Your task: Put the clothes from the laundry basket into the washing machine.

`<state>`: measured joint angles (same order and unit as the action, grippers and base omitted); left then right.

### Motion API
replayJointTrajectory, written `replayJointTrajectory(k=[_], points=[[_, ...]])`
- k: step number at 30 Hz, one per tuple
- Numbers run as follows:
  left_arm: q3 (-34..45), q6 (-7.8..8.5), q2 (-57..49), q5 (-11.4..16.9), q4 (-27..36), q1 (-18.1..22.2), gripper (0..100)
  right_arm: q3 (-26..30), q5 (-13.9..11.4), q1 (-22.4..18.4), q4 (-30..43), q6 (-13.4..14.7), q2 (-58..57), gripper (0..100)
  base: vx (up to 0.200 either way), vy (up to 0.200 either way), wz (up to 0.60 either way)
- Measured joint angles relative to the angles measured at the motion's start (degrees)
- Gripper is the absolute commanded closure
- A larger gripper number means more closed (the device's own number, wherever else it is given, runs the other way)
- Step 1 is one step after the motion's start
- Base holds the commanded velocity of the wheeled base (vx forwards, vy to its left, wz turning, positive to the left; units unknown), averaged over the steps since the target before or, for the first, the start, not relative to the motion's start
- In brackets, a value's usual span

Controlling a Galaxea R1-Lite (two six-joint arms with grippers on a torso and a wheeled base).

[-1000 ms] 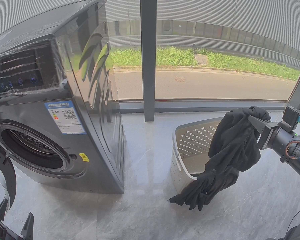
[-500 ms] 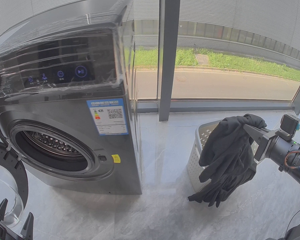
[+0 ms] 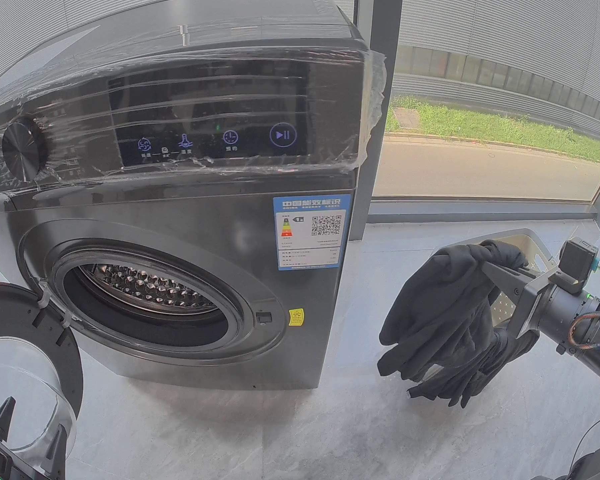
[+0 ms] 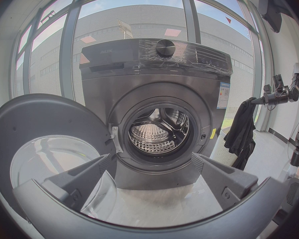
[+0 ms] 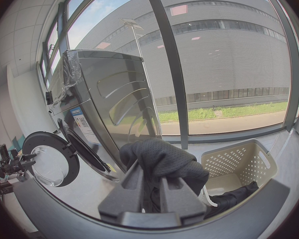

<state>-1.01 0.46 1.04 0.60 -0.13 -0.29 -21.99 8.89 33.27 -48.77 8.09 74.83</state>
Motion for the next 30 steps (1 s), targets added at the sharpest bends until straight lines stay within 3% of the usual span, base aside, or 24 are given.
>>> replayJointTrajectory(k=[9, 17, 30], points=[[0.00, -0.02, 0.00, 0.02, -0.02, 0.05, 0, 0.39, 0.00, 0.00, 0.02, 0.00, -0.02, 100, -0.200, 0.000, 0.00], [0.00, 0.00, -0.02, 0.00, 0.00, 0.02, 0, 0.52, 0.00, -0.06, 0.09, 0.05, -0.05, 100, 0.000, 0.000, 0.00], [0.00, -0.02, 0.00, 0.06, -0.02, 0.05, 0, 0.57, 0.00, -0.04, 0.09, 0.06, -0.02, 100, 0.000, 0.200, 0.00]])
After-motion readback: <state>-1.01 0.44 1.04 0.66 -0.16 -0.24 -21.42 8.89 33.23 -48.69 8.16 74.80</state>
